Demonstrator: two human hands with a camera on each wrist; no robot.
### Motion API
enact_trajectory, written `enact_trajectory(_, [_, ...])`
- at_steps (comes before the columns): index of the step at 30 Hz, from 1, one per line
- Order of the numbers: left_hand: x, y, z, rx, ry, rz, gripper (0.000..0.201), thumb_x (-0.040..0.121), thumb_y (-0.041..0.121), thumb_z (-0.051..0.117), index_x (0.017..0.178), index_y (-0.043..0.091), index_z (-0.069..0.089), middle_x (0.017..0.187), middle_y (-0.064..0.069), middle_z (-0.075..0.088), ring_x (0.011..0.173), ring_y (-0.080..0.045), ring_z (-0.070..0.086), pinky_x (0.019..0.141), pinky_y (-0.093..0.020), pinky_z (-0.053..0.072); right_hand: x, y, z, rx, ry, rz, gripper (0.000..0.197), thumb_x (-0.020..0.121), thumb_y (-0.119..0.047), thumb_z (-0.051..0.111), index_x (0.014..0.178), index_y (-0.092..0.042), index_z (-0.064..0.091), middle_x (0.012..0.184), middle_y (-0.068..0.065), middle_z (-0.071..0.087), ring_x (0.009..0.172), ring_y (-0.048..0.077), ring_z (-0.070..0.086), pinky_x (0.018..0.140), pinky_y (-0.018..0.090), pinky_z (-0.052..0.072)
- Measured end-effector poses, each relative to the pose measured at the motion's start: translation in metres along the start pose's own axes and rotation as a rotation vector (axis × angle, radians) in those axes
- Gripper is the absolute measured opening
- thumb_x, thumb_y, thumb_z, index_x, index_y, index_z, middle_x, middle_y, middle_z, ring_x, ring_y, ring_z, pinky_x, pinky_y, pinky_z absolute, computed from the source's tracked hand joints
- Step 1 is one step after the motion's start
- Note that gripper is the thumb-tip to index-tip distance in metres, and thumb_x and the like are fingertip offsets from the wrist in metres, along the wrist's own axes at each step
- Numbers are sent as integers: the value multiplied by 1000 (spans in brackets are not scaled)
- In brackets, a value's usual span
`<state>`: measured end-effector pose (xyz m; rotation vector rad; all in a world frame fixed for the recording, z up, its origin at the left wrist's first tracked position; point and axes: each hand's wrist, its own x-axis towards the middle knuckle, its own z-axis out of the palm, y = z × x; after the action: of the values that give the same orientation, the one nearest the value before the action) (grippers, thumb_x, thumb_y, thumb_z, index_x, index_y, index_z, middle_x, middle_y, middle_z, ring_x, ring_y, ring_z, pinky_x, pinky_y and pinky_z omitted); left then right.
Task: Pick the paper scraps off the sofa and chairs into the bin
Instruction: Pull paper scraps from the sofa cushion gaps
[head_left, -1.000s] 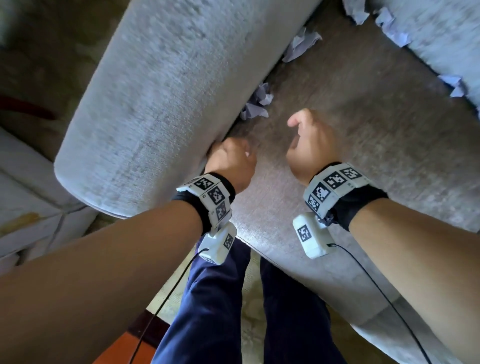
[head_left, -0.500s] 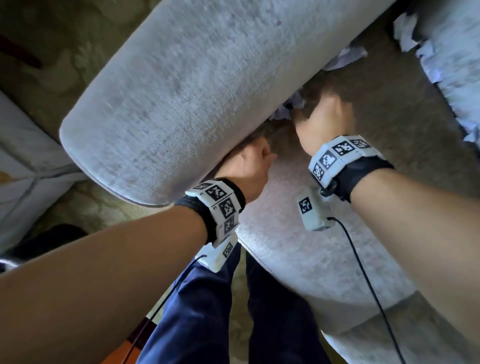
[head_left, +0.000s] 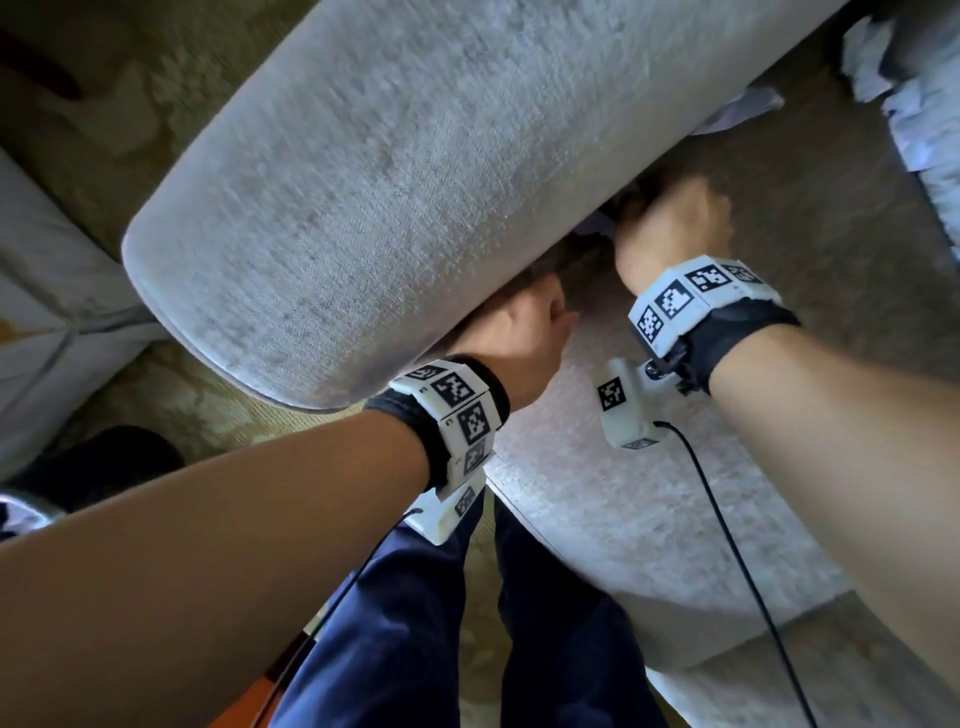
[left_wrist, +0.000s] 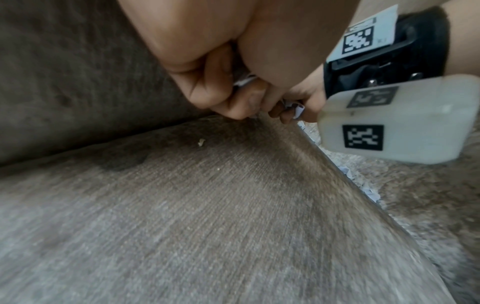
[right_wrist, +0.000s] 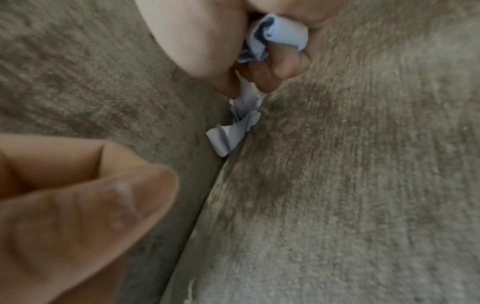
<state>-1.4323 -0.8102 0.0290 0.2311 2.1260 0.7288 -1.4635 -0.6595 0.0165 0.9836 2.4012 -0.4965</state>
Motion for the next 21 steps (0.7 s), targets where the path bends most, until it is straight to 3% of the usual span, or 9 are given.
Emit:
enact_trajectory(3, [1, 2, 0, 7, 3, -6, 18, 99, 34, 53, 93, 18, 48, 78, -4, 59, 67, -26, 52, 60, -29, 35, 1, 4, -2, -12, 2, -36, 38, 98, -26, 46, 126, -1, 50, 133, 19, 51, 127, 33, 44, 99, 37, 38])
enact_trajectory(5, [2, 4, 1, 6, 5, -12, 17, 98, 34, 53, 94, 18, 49, 81, -5, 61, 71, -27, 55, 63, -29, 39, 2, 8, -5, 30, 47, -61, 34, 96, -25, 46, 117, -1, 59, 123, 22, 58, 119, 36, 52, 91, 39, 43])
enact_trajectory(10, [7, 12, 4, 47, 33, -30, 16, 98, 35, 55, 98, 19, 53, 82, -3, 61, 72, -27, 55, 63, -26, 34, -2, 23, -19, 122, 181, -56, 34, 98, -22, 38, 116, 0, 57, 119, 24, 61, 110, 39, 57, 79, 40, 39])
enact_trajectory(16, [20, 27, 8, 114, 92, -42, 15, 94, 36, 58, 93, 24, 50, 82, 0, 62, 73, -27, 55, 66, -27, 36, -1, 58, -23, 244, 233, -72, 35, 97, -21, 36, 113, 0, 59, 113, 20, 64, 104, 36, 57, 79, 37, 33])
enact_trajectory(21, [29, 38, 12, 142, 158, -32, 25, 91, 36, 61, 105, 18, 52, 90, -3, 65, 84, -30, 62, 73, -32, 46, -5, 82, -25, 364, 279, -83, 37, 95, -20, 36, 100, 3, 65, 108, 21, 66, 100, 37, 57, 81, 34, 33])
